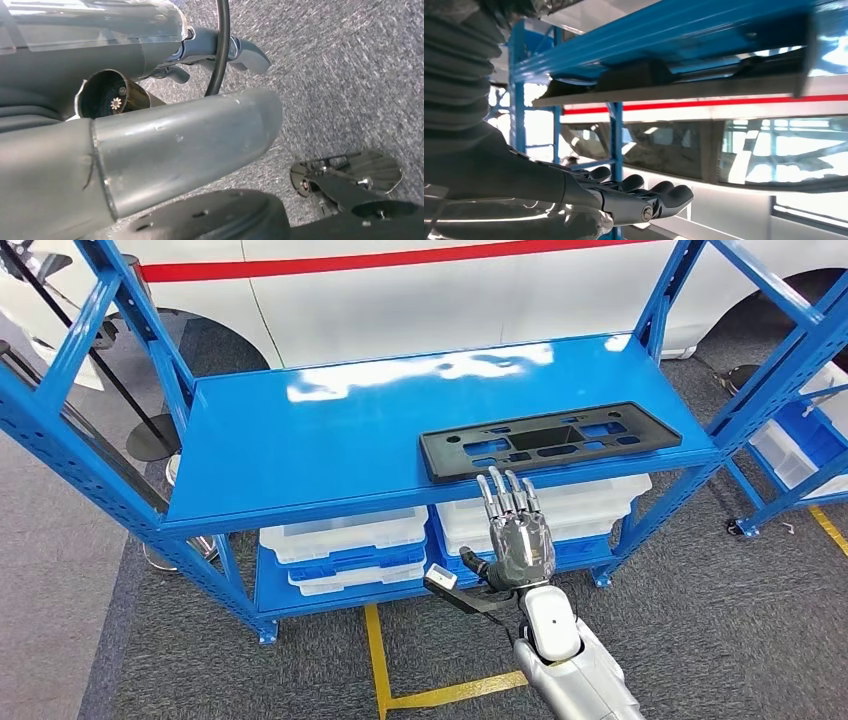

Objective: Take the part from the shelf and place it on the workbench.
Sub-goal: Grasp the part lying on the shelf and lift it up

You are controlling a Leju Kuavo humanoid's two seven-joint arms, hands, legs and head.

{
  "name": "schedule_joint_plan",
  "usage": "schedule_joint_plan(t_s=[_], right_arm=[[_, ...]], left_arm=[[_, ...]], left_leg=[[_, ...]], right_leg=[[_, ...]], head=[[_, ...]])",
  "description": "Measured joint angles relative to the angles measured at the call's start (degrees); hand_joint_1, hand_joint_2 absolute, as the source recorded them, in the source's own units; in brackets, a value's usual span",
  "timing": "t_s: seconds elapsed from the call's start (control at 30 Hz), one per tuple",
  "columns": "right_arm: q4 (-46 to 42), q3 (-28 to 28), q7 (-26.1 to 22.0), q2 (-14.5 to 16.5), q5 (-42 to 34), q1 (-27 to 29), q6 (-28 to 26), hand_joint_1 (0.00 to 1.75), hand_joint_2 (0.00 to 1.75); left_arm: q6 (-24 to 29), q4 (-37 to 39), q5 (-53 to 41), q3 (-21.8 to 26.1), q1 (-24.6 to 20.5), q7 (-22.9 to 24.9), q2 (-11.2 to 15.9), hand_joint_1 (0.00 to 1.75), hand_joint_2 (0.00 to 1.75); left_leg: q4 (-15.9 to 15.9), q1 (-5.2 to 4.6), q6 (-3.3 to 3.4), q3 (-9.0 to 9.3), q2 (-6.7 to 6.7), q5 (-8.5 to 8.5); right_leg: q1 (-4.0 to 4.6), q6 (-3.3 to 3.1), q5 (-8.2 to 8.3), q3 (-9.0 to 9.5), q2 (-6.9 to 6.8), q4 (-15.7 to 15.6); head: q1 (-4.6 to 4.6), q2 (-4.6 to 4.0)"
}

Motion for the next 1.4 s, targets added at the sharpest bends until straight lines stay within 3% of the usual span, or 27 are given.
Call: schedule_joint_plan(t_s=[0.07, 0.13, 0.17, 0.2, 0.23, 0.3, 0.37, 0.53, 0.57, 0.63, 0.7, 0.73, 0.77, 0.83, 0.87, 0.9, 1.0, 1.07, 1.17, 1.2, 1.23, 1.27, 1.33, 1.4], right_arm=[[-0.3, -0.4, 0.3, 0.0, 0.3, -0.2, 0.1, 0.0, 1.75], [-0.4, -0.5, 0.4, 0.0, 0.5, -0.3, 0.1, 0.0, 1.75], [-0.4, -0.6, 0.4, 0.0, 0.5, -0.3, 0.1, 0.0, 1.75], [-0.4, -0.6, 0.4, 0.0, 0.5, -0.2, 0.1, 0.0, 1.75], [-0.4, -0.6, 0.4, 0.0, 0.5, -0.2, 0.1, 0.0, 1.75], [-0.5, -0.7, 0.4, 0.0, 0.5, -0.2, 0.1, 0.0, 1.75], [-0.6, -0.8, 0.6, 0.0, 0.7, -0.3, 0.1, 0.0, 1.75], [-0.8, -0.8, 6.2, -0.8, 1.6, -0.7, 0.6, 0.0, 1.75], [-0.9, -0.7, 7.5, -1.2, 1.6, -0.9, 0.9, 0.0, 1.75], [-0.9, -0.8, 9.2, -2.1, 1.6, -1.3, 1.6, 0.0, 1.75], [-0.9, -0.9, 9.6, -2.9, 1.6, -1.3, 1.8, 0.0, 1.75], [-0.8, -1.1, 9.5, -3.1, 1.6, -1.3, 1.9, 0.0, 1.75], [-0.8, -1.3, 9.4, -3.3, 1.6, -1.3, 2.0, 0.0, 1.75], [-0.8, -1.8, 8.9, -3.4, 1.6, -1.4, 2.3, 0.0, 1.75], [-0.8, -2.0, 8.7, -3.4, 1.6, -1.4, 2.4, 0.0, 1.75], [-0.7, -2.2, 8.5, -3.4, 1.6, -1.4, 2.6, 0.0, 1.75], [-0.7, -2.3, 8.0, -3.4, 1.7, -1.4, 2.8, 0.0, 1.75], [-0.7, -2.5, 7.6, -3.4, 1.8, -1.5, 3.0, 0.0, 1.75], [-0.7, -2.9, 6.7, -3.2, 1.8, -1.5, 3.3, 0.0, 1.75], [-0.6, -3.0, 6.3, -3.1, 1.8, -1.4, 3.4, 0.0, 1.75], [-0.5, -3.1, 5.9, -3.0, 1.8, -1.3, 3.4, 0.0, 1.75], [-0.4, -3.2, 5.5, -2.9, 1.8, -1.3, 3.5, 0.0, 1.75], [-0.4, -3.4, 4.8, -2.7, 1.8, -1.3, 3.7, 0.0, 1.75], [-0.4, -3.5, 4.4, -2.5, 1.8, -1.3, 3.7, 0.0, 1.75]], left_arm=[[0.0, 0.0, 0.0, 0.0, 0.0, 0.0, 0.0, 0.0, 0.0], [0.0, 0.0, -0.1, 0.0, 0.0, 0.0, 0.0, 0.0, 0.0], [0.0, 0.0, -0.1, 0.1, 0.0, 0.0, 0.0, 0.0, 0.0], [0.0, 0.0, -0.1, 0.1, 0.1, 0.0, 0.0, 0.0, 0.0], [0.0, 0.0, -0.1, 0.1, 0.1, 0.0, 0.0, 0.0, 0.0], [-0.1, 0.0, -0.1, 0.2, 0.1, 0.0, 0.0, 0.0, 0.0], [-0.1, 0.0, -0.1, 0.3, 0.0, 0.0, 0.0, 0.0, 0.0], [-0.1, 0.0, -0.5, 0.4, -0.1, 0.1, 0.0, 0.0, 0.0], [-0.1, 0.0, -0.6, 0.4, -0.1, 0.1, -0.1, 0.0, 0.0], [-0.1, 0.0, -0.8, 0.5, -0.2, 0.2, -0.2, 0.0, 0.0], [-0.1, 0.0, -0.9, 0.6, -0.2, 0.2, -0.2, 0.0, 0.0], [0.0, 0.0, -0.9, 0.7, -0.1, 0.2, -0.2, 0.0, 0.0], [0.0, 0.0, -1.0, 0.8, -0.1, 0.3, -0.2, 0.0, 0.0], [0.0, 0.0, -1.0, 0.9, -0.1, 0.3, -0.3, 0.0, 0.0], [0.0, 0.0, -1.0, 0.9, -0.1, 0.3, -0.3, 0.0, 0.0], [0.0, 0.0, -1.0, 1.0, -0.2, 0.3, -0.3, 0.0, 0.0], [0.0, 0.0, -1.0, 1.1, -0.3, 0.3, -0.3, 0.0, 0.0], [0.0, 0.0, -1.0, 1.1, -0.3, 0.2, -0.2, 0.0, 0.0], [0.0, 0.0, -1.0, 1.2, -0.3, 0.2, -0.3, 0.0, 0.0], [0.0, 0.0, -1.0, 1.3, -0.2, 0.2, -0.3, 0.0, 0.0], [0.0, 0.0, -1.0, 1.3, -0.1, 0.1, -0.3, 0.0, 0.0], [0.0, 0.0, -1.0, 1.4, -0.1, 0.0, -0.3, 0.0, 0.0], [0.0, 0.0, -0.9, 1.4, 0.0, -0.1, -0.2, 0.0, 0.0], [0.0, 0.0, -0.9, 1.6, 0.0, -0.2, -0.2, 0.0, 0.0]], left_leg=[[3.6, 0.07, -0.53, -1.6, -0.03, -2.2], [11.0, 0.2, -0.91, -5.28, -0.07, -5.52], [14.3, 0.25, -1.05, -7.11, -0.07, -6.49], [15.9, 0.27, -1.13, -8.16, -0.06, -6.33], [15.2, 0.29, -1.13, -8.11, -0.06, -5.03], [8.2, 0.31, -0.84, -5.18, -0.09, -0.55], [1.9, 0.11, -0.34, -2.2, -0.22, 1.78], [-0.7, 0.16, 1.09, -1.03, -0.32, 1.95], [-1.1, 0.31, 1.4, -0.82, -0.27, 2.05], [-1.3, 0.41, 1.79, -0.59, -0.18, 1.96], [-1.2, 0.4, 1.93, -0.41, -0.16, 1.73], [-1.1, 0.41, 1.89, -0.23, -0.18, 1.56], [-1.1, 0.42, 1.79, 0.05, -0.21, 1.34], [-0.9, 0.33, 1.35, 0.59, -0.23, 0.74], [-0.7, 0.22, 1.08, 0.67, -0.24, 0.48], [-0.7, 0.11, 0.78, 0.68, -0.23, 0.28], [-0.7, 0.09, -0.17, 0.77, -0.17, -0.15], [1.7, 0.23, -0.73, -0.1, -0.17, -1.7], [12.6, 0.3, -1.02, -5.85, -0.19, -6.02], [15.4, 0.3, -1.0, -7.69, -0.19, -6.4], [16.2, 0.29, -0.89, -8.61, -0.19, -5.62], [14.5, 0.26, -0.64, -8.37, -0.2, -3.63], [7.2, -0.01, 0.32, -5.61, -0.26, 1.26], [1.6, -0.44, 1.27, -3.12, -0.29, 3.18]], right_leg=[[-0.32, -0.66, 0.11, 0.39, 0.03, -0.5], [-0.22, -1.07, -0.03, 0.5, 0.02, -0.5], [-0.18, -1.14, -0.12, 0.52, 0.04, -0.4], [-0.16, -1.17, -0.26, 0.6, 0.1, -0.3], [-0.16, -1.14, -0.42, 0.74, 0.19, -0.2], [-0.17, -0.93, -0.87, 1.27, 0.37, 0.0], [0.04, -0.52, -1.24, 1.5, 0.48, 0.1], [0.12, 0.82, -2.09, 1.05, 0.43, 0.9], [0.1, 1.08, -3.22, 0.12, 0.36, 2.9], [-0.06, 1.5, -6.44, -3.58, 0.22, 10.1], [-0.28, 1.79, -7.77, -7.03, 0.16, 15.8], [-0.4, 1.85, -6.78, -7.36, 0.13, 15.8], [-0.51, 1.84, -4.83, -6.57, 0.07, 13.5], [-0.62, 1.72, -0.58, -3.16, -0.1, 5.7], [-0.54, 1.58, 0.47, -1.81, -0.15, 2.7], [-0.42, 1.43, 0.76, -1.09, -0.18, 1.0], [-0.33, 0.54, 0.21, -0.73, -0.07, 0.3], [-0.49, -0.29, -0.02, -0.09, -0.07, -0.1], [-0.31, -1.07, -0.61, 0.74, -0.12, -0.2], [-0.18, -1.17, -0.88, 1.05, -0.08, -0.2], [-0.06, -1.2, -1.18, 1.43, -0.01, -0.2], [0.07, -1.2, -1.53, 1.93, 0.09, -0.2], [0.28, -1.11, -2.32, 2.95, 0.25, -0.2], [0.4, -0.69, -2.95, 3.44, 0.32, -0.3]], head=[[-0.02, 0.0], [-0.02, 0.0], [-0.01, 0.0], [-0.02, 0.0], [-0.02, 0.0], [-0.02, 0.0], [-0.02, 0.0], [0.02, 0.0], [0.04, 0.0], [0.08, 0.0], [0.08, 0.0], [0.08, 0.0], [0.07, 0.0], [0.08, 0.0], [0.08, 0.0], [0.07, 0.0], [0.05, 0.0], [0.04, 0.0], [0.02, 0.0], [0.02, 0.0], [0.02, 0.0], [0.02, 0.0], [0.04, 0.0], [0.06, 0.0]])
